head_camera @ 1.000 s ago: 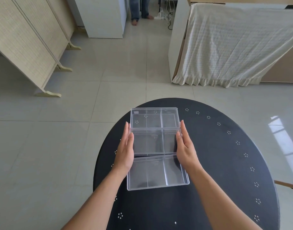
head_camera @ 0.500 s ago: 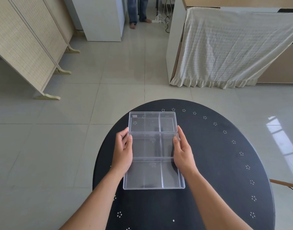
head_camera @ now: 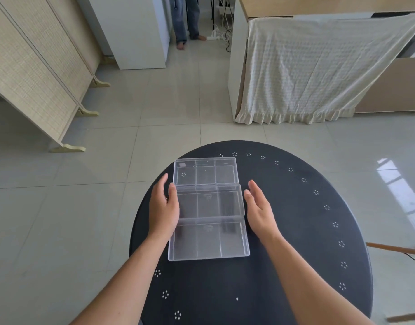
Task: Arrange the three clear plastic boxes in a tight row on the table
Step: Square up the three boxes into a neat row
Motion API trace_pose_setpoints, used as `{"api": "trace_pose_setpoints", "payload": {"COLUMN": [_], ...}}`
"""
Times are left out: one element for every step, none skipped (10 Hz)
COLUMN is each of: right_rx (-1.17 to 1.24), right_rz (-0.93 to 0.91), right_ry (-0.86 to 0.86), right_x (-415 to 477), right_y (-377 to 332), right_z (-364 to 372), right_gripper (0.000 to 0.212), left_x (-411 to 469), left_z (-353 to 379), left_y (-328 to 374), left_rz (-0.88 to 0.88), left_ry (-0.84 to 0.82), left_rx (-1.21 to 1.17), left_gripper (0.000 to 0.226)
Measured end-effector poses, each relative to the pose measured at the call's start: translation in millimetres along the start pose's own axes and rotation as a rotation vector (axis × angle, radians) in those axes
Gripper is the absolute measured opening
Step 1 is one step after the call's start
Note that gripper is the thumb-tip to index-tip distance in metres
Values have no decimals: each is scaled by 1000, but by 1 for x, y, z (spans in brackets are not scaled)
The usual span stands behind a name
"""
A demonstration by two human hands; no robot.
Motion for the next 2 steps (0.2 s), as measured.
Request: {"api": "trace_pose_setpoints", "payload": {"right_rx": [-118, -318], "right_rz": [11, 5], "right_ry": [88, 221], "right_x": [-5, -13], "right_y": [11, 24], "right_z": [-35, -76], "right_gripper": [55, 55], "left_x": [-25, -63], "left_z": [14, 64], "left_y": [46, 78], "left_rz": [252, 531], "left_ry": [54, -112], "left_rx": [70, 118], "left_gripper": [40, 40]}}
Point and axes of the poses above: each hand's wrist, its own x-axis towards the middle knuckle, its own z-axis out of the palm, y = z × x, the point moved 2 cm from there along x, towards the middle knuckle, and after that the axes turned 5 degrees about x, right-handed, at the moved point
